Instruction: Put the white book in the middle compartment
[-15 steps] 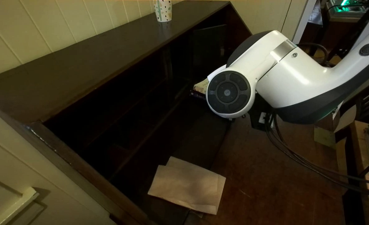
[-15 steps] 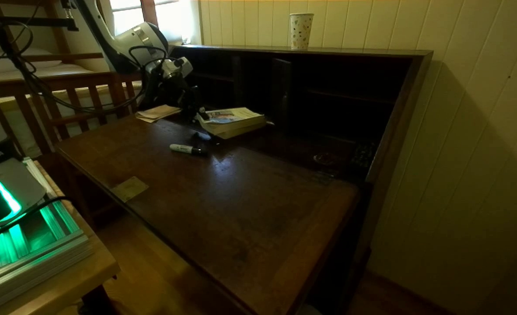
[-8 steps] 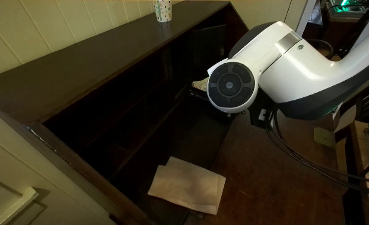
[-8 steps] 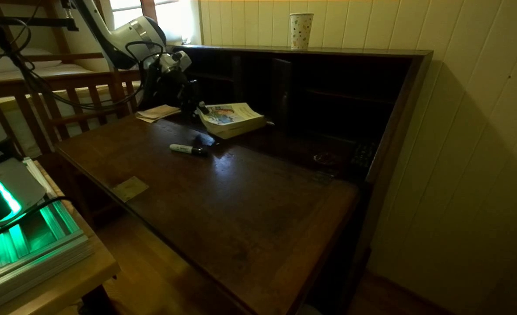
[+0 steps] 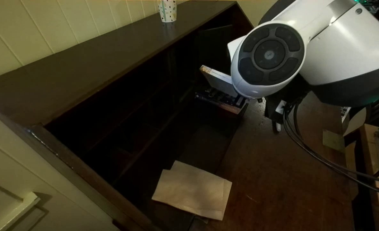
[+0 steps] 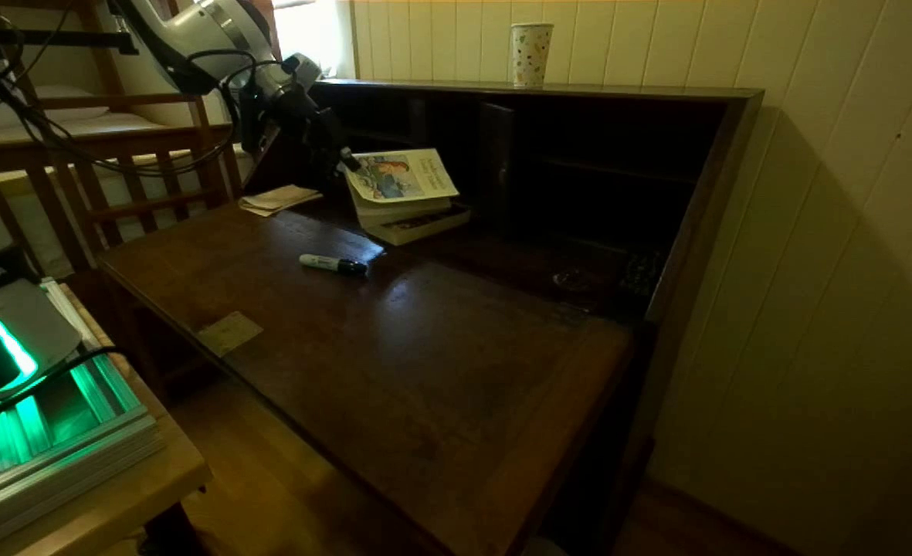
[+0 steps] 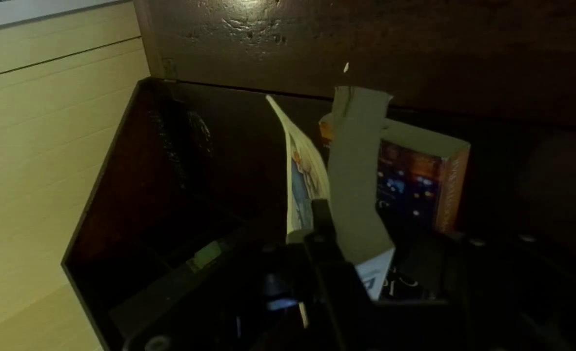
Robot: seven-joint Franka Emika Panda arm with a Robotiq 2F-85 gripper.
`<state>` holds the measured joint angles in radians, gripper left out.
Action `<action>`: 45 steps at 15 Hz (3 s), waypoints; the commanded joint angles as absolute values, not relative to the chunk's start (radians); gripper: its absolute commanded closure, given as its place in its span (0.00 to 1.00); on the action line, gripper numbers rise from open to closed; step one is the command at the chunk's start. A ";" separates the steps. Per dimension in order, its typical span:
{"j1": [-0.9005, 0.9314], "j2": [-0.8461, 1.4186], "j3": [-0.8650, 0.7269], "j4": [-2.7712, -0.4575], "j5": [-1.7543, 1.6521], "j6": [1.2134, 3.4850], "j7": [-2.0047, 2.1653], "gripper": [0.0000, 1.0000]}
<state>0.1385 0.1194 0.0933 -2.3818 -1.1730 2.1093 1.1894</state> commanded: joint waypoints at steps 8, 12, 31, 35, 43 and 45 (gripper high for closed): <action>0.092 0.018 0.071 -2.440 -1.436 2.210 1.439 0.93; 0.061 0.028 0.049 -2.431 -1.554 2.350 1.544 0.93; -0.027 0.083 -0.042 -2.348 -2.083 2.709 1.979 0.93; -0.033 0.125 -0.044 -2.298 -2.150 2.727 2.028 0.93; -0.055 0.258 -0.033 -2.157 -2.309 2.778 2.161 0.93; -0.057 0.293 -0.026 -2.111 -2.355 2.796 2.192 0.93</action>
